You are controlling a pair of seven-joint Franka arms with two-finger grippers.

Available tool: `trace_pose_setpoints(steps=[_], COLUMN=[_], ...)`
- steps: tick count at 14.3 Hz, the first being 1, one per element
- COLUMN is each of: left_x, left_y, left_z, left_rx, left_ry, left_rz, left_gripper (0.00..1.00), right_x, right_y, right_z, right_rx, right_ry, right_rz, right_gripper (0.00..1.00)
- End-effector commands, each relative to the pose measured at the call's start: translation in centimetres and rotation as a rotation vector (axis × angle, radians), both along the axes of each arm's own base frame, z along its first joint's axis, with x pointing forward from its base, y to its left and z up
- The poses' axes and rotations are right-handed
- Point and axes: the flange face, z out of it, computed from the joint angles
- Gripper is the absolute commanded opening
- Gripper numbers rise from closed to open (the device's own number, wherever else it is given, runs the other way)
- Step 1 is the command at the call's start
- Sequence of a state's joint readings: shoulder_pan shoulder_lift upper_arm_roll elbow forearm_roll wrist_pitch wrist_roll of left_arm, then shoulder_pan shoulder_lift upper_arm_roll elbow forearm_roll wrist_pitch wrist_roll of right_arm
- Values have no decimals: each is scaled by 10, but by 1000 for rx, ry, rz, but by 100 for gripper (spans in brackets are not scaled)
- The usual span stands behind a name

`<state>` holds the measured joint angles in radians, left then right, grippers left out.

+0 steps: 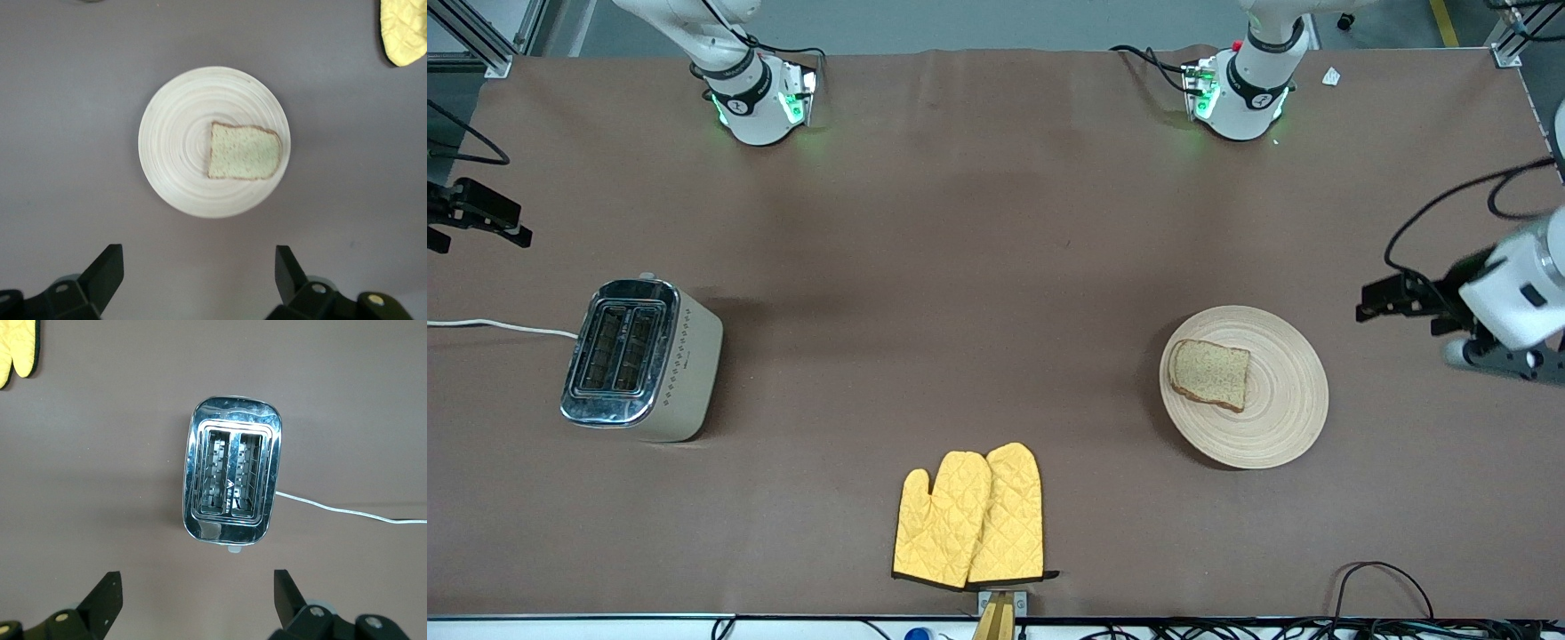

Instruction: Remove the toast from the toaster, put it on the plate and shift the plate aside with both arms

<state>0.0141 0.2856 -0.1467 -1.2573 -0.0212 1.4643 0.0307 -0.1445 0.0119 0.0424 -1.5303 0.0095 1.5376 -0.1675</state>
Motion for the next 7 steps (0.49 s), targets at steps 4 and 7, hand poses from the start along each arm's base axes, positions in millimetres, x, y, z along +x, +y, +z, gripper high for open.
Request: trace_pose_setpoints(steps=[4,7], left_x=[-38,-43], left_y=[7,4], left_z=[27,34], left_rx=[38,51], left_ry=[22,9], left_rz=[32,20], left_gripper=[100,100], right_x=[-7,-7], right_y=[-2,-2], right_z=[3,3], right_rx=[-16,-16], right_ry=[3,5], right_rz=[-12,-12], right_gripper=[100,100])
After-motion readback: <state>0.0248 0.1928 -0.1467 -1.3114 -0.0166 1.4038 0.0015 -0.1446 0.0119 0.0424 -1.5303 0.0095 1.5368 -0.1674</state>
